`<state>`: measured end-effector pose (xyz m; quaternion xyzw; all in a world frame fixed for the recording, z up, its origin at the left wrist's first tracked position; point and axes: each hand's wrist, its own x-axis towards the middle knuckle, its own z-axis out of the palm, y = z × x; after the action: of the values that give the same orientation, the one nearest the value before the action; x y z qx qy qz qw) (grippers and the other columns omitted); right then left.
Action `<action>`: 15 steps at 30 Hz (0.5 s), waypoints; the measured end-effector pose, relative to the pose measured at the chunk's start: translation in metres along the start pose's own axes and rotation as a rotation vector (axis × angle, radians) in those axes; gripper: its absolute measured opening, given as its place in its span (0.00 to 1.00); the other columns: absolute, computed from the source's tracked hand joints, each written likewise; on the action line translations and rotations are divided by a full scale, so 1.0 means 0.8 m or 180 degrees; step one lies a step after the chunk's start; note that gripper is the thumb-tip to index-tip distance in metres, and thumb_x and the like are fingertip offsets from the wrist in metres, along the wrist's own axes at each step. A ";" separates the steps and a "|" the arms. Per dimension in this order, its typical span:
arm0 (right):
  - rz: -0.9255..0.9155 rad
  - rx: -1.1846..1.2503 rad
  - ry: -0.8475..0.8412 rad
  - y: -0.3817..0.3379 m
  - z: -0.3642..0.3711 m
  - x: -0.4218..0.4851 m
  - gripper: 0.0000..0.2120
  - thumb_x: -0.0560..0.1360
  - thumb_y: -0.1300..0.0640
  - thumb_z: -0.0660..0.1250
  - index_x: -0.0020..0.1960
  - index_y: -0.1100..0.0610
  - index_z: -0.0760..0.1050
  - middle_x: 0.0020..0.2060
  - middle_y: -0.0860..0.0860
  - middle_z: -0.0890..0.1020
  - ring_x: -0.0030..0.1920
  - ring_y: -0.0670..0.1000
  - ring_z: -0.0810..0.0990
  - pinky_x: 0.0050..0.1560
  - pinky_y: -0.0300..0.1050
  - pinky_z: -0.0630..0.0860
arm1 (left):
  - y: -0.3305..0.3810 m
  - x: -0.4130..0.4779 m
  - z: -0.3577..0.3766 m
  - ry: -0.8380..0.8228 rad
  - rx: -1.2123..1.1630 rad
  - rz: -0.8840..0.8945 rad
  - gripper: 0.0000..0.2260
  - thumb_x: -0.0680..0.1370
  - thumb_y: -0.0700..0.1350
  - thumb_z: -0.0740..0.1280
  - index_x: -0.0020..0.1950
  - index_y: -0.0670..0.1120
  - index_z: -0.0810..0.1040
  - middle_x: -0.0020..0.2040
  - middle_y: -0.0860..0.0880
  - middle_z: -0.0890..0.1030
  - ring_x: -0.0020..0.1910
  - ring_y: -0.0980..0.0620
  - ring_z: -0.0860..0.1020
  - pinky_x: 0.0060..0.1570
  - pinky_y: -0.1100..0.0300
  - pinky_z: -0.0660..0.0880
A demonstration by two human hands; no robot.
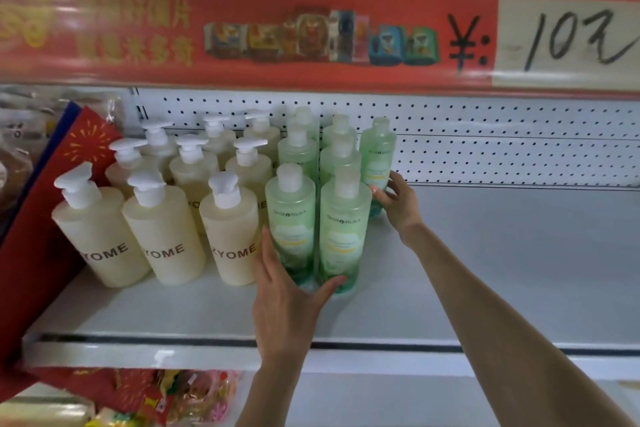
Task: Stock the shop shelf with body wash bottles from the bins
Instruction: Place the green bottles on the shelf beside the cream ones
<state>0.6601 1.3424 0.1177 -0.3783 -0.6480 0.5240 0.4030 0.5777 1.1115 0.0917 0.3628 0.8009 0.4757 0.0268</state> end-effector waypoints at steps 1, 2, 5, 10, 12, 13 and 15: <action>0.0003 -0.0002 -0.0030 0.000 -0.001 0.001 0.19 0.75 0.57 0.68 0.65 0.56 0.71 0.57 0.50 0.80 0.49 0.41 0.78 0.39 0.30 0.74 | 0.001 0.000 0.000 -0.0013 0.0005 -0.0021 0.57 0.55 0.68 0.71 0.77 0.55 0.44 0.73 0.47 0.63 0.68 0.42 0.70 0.55 0.43 0.75; 0.0004 -0.0009 -0.0059 -0.001 -0.002 0.001 0.19 0.75 0.57 0.68 0.65 0.56 0.71 0.57 0.50 0.79 0.50 0.41 0.78 0.40 0.30 0.73 | 0.001 0.000 0.000 -0.0024 0.0015 -0.0034 0.58 0.56 0.67 0.72 0.77 0.54 0.44 0.73 0.47 0.63 0.68 0.42 0.70 0.55 0.43 0.75; 0.0004 0.0003 -0.0097 0.000 -0.004 0.003 0.20 0.75 0.57 0.69 0.65 0.57 0.71 0.58 0.51 0.79 0.53 0.47 0.79 0.42 0.32 0.74 | 0.002 0.000 0.001 -0.0032 0.0044 -0.0065 0.59 0.57 0.63 0.76 0.77 0.53 0.43 0.74 0.47 0.62 0.68 0.41 0.69 0.56 0.42 0.74; -0.0018 -0.0024 -0.0120 0.003 -0.006 -0.003 0.20 0.76 0.57 0.68 0.66 0.57 0.71 0.57 0.51 0.80 0.51 0.44 0.79 0.41 0.29 0.75 | 0.003 -0.001 0.000 -0.0010 0.0038 -0.0032 0.58 0.58 0.63 0.75 0.78 0.51 0.44 0.74 0.46 0.62 0.69 0.41 0.69 0.57 0.43 0.74; -0.0016 -0.0024 -0.0116 0.003 -0.006 -0.006 0.19 0.76 0.58 0.68 0.66 0.57 0.71 0.55 0.50 0.80 0.51 0.43 0.79 0.44 0.31 0.76 | 0.004 -0.001 0.000 0.0024 0.0014 0.0004 0.58 0.58 0.62 0.76 0.78 0.50 0.45 0.75 0.46 0.61 0.69 0.41 0.68 0.58 0.43 0.73; -0.0001 0.0006 -0.0110 0.003 -0.006 -0.007 0.19 0.76 0.58 0.68 0.65 0.56 0.72 0.55 0.50 0.80 0.50 0.41 0.79 0.45 0.32 0.76 | 0.004 -0.002 0.000 0.0046 0.0001 0.0030 0.58 0.58 0.62 0.77 0.78 0.51 0.45 0.75 0.46 0.61 0.69 0.41 0.68 0.58 0.43 0.73; -0.0001 0.0031 -0.0113 0.003 -0.006 -0.009 0.18 0.76 0.59 0.68 0.65 0.55 0.72 0.55 0.50 0.80 0.50 0.40 0.79 0.42 0.30 0.76 | 0.004 -0.002 0.000 0.0071 -0.0031 0.0055 0.57 0.59 0.61 0.77 0.77 0.53 0.45 0.75 0.46 0.61 0.69 0.41 0.68 0.58 0.44 0.73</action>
<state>0.6680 1.3379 0.1147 -0.3668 -0.6525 0.5339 0.3933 0.5804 1.1116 0.0936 0.3643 0.7956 0.4838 0.0155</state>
